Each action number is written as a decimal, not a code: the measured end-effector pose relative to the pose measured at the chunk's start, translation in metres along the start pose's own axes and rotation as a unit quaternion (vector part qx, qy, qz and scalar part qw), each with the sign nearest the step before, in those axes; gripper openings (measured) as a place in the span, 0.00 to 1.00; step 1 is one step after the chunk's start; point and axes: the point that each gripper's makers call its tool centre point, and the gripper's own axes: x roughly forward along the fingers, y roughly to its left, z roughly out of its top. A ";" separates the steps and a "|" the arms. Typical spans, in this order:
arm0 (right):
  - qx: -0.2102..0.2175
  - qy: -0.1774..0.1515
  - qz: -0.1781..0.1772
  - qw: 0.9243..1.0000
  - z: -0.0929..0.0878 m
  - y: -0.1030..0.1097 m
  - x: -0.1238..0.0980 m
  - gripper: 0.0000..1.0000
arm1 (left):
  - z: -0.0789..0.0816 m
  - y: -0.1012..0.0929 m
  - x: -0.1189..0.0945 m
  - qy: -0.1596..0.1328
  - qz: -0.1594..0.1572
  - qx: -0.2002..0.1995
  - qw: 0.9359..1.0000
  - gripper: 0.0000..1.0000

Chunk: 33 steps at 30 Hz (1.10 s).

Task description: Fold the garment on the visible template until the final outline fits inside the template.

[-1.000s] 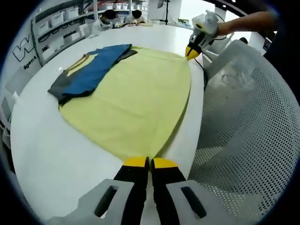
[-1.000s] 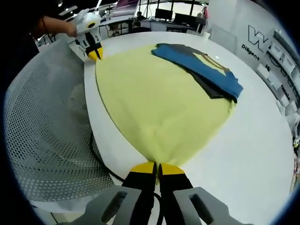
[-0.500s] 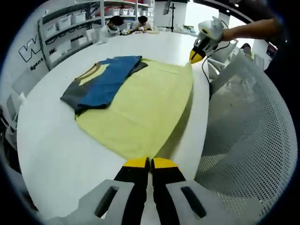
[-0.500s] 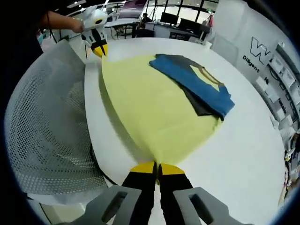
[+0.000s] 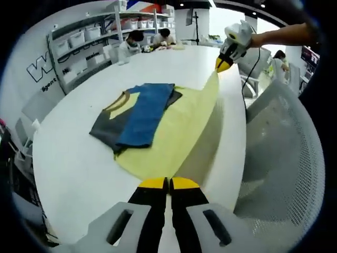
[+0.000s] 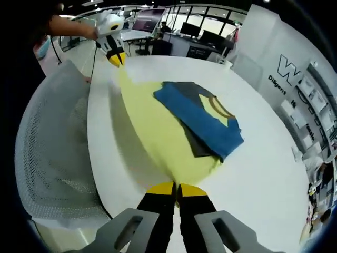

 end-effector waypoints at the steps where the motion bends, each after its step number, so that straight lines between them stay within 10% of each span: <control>1: -0.001 -0.002 -0.002 1.000 0.003 -0.003 -0.002 0.00 | 0.003 0.002 -0.001 -0.001 0.002 0.003 1.000 0.01; 33: 0.006 -0.059 -0.090 0.994 0.080 -0.110 -0.016 0.00 | 0.094 0.115 -0.023 -0.038 0.118 0.071 0.990 0.01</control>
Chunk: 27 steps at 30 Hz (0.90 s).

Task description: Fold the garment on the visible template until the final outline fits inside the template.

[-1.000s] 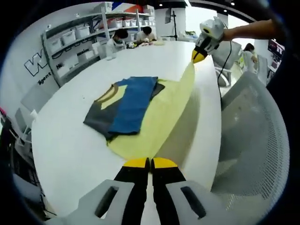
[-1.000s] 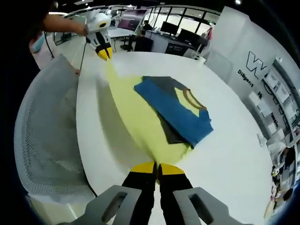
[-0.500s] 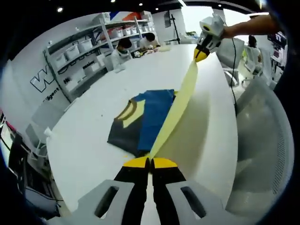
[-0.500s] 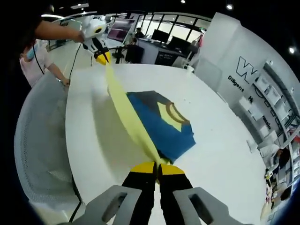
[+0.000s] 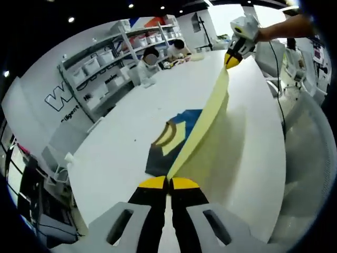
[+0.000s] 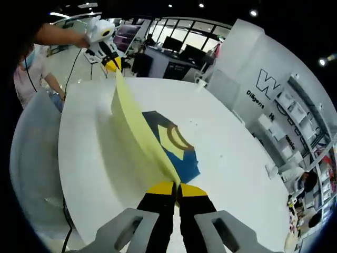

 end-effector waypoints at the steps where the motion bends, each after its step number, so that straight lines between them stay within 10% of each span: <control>1: 0.001 -0.001 -0.002 1.000 0.002 -0.002 0.000 0.00 | 0.002 0.003 0.001 -0.001 0.003 0.003 1.000 0.01; 27: 0.069 -0.006 -0.030 0.997 0.017 -0.062 0.046 0.00 | 0.022 0.066 0.042 -0.004 0.036 -0.031 0.999 0.01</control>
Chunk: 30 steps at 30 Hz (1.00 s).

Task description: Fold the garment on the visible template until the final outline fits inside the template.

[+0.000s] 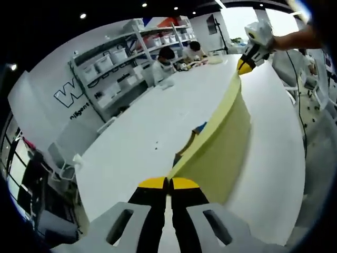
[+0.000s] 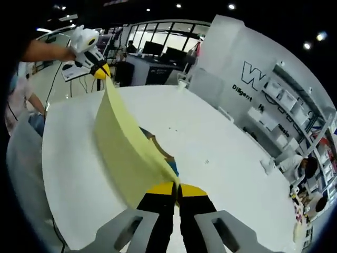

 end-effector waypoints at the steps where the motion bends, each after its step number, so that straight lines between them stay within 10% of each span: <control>1: 0.003 0.002 0.000 1.000 0.000 -0.001 0.004 0.00 | -0.001 0.001 0.002 0.002 0.001 -0.001 1.000 0.01; 30: 0.033 0.023 -0.006 0.999 -0.018 -0.027 0.086 0.00 | -0.030 0.031 0.071 0.045 -0.004 -0.044 0.998 0.01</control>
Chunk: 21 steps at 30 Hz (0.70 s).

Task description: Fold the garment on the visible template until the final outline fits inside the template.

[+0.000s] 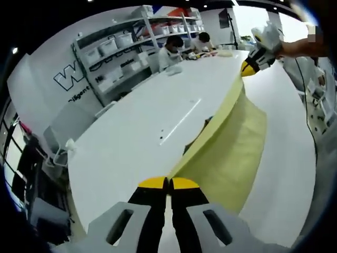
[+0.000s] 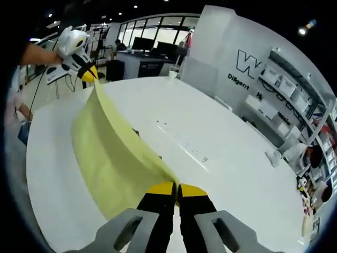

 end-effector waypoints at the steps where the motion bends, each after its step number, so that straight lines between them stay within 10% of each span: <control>1: 0.001 0.001 0.000 1.000 -0.001 -0.001 0.003 0.00 | -0.002 0.000 0.002 0.003 -0.001 -0.001 1.000 0.01; 21: 0.046 0.025 0.017 0.998 -0.035 -0.002 0.062 0.00 | -0.036 0.007 0.069 0.059 -0.006 -0.004 0.998 0.01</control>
